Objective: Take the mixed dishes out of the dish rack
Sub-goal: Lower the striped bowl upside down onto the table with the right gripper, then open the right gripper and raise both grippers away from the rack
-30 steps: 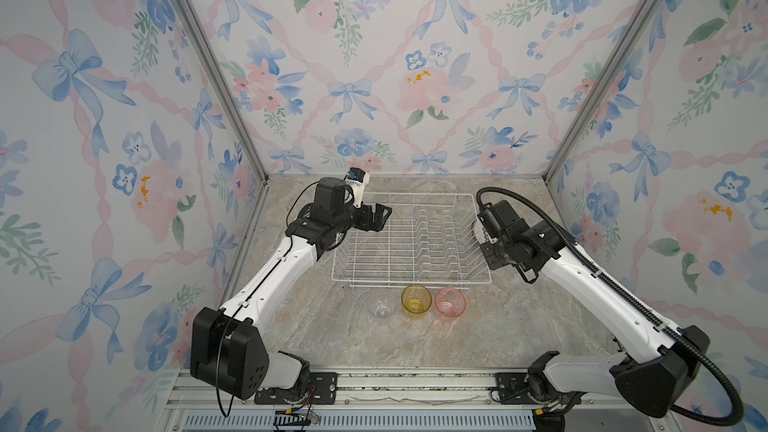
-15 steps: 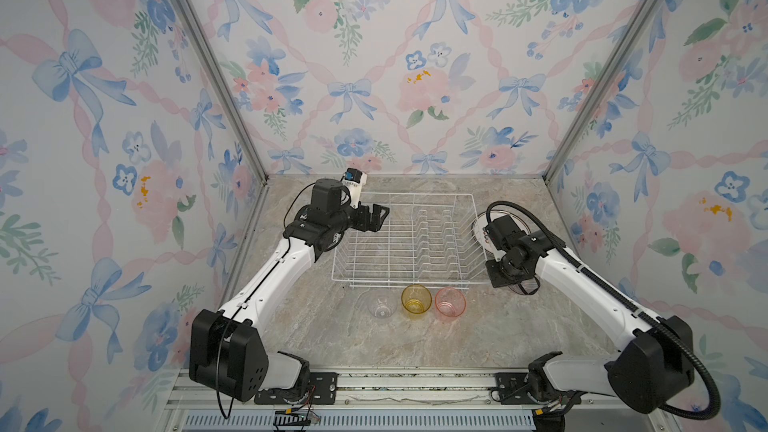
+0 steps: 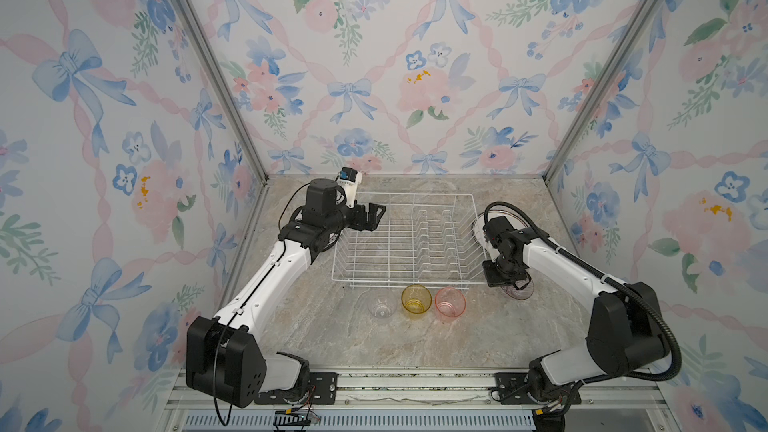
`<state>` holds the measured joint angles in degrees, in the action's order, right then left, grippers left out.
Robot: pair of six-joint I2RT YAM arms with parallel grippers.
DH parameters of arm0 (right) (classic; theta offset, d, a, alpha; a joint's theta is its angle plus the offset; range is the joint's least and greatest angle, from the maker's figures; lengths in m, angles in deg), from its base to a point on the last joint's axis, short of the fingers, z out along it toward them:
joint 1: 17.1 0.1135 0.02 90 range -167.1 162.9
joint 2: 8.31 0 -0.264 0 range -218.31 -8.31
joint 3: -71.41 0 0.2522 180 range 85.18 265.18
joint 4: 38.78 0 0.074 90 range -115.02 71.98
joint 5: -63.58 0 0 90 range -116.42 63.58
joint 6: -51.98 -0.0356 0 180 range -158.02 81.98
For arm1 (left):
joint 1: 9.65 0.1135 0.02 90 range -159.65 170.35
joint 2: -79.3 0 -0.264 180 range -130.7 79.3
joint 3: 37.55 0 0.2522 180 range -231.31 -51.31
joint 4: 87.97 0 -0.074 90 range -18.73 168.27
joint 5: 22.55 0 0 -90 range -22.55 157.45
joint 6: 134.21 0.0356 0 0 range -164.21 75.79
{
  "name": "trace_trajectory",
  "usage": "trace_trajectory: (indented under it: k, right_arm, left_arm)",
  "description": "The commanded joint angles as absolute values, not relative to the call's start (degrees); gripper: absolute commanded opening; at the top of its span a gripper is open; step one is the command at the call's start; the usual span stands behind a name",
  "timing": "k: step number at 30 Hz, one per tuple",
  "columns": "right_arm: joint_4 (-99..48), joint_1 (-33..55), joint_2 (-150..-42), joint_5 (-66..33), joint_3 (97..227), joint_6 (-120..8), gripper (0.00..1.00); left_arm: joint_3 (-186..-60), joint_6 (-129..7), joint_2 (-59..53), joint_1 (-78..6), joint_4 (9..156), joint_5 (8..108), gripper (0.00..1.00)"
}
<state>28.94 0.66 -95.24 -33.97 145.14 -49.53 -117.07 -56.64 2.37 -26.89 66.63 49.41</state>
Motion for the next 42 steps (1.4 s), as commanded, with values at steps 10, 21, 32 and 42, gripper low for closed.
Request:
trace_trajectory:
  k: [10,21,32,42]
  right_arm:
    - [26.14,-1.7,-100.13,-35.6,145.44,-47.71,0.02]
    - [25.3,-1.68,-100.34,-34.34,145.3,-47.16,0.19]
    - [25.04,-1.72,-96.73,-31.51,145.18,-47.25,0.29]
    - [27.95,-2.66,-86.77,-29.21,147.64,-47.08,0.35]
  left_arm:
    - [-116.95,-55.55,2.77,-26.05,67.55,48.38,0.98]
    - [-117.36,-55.64,2.71,-25.99,67.51,48.21,0.98]
    - [-117.05,-55.68,2.71,-25.9,67.53,48.29,0.98]
    - [-116.71,-55.59,2.39,-25.14,67.54,49.77,0.98]
